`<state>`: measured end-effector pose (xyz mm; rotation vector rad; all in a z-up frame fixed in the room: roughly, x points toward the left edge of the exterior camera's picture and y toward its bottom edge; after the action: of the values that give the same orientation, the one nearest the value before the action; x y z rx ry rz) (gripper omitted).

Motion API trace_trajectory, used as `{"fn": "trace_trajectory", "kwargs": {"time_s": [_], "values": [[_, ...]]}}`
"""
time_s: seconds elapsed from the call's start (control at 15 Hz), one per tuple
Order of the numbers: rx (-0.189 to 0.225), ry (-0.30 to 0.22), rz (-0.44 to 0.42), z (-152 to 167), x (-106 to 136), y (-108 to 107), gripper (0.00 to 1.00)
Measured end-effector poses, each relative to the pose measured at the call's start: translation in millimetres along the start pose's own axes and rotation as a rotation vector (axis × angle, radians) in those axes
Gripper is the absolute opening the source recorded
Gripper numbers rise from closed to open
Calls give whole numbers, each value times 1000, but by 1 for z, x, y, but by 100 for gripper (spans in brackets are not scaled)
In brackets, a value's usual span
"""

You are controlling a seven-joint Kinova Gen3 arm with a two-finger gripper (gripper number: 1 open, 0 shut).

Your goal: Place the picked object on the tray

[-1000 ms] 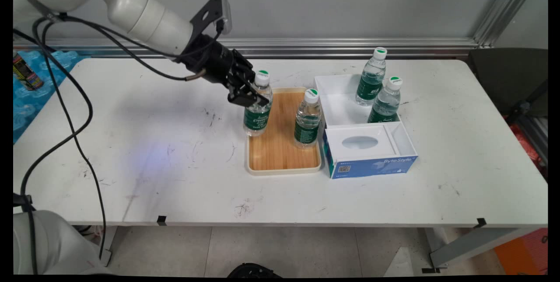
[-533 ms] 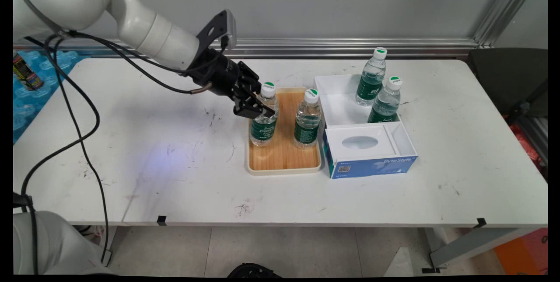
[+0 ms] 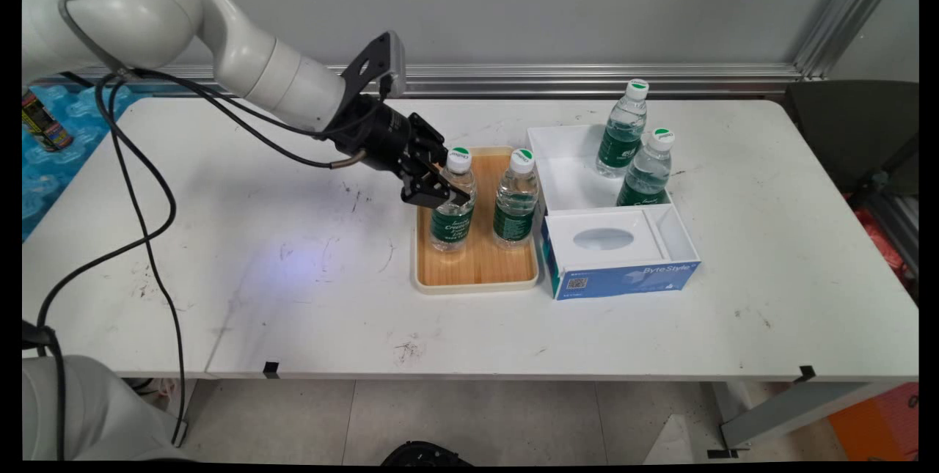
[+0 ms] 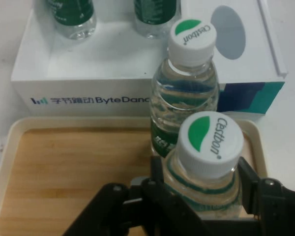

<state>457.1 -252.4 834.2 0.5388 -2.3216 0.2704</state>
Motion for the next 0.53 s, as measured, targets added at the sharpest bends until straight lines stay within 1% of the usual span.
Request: {"fn": "trace_trajectory", "kwargs": {"time_s": [0.53], "values": [[-11,11,11,11,-8,-1,0]]}}
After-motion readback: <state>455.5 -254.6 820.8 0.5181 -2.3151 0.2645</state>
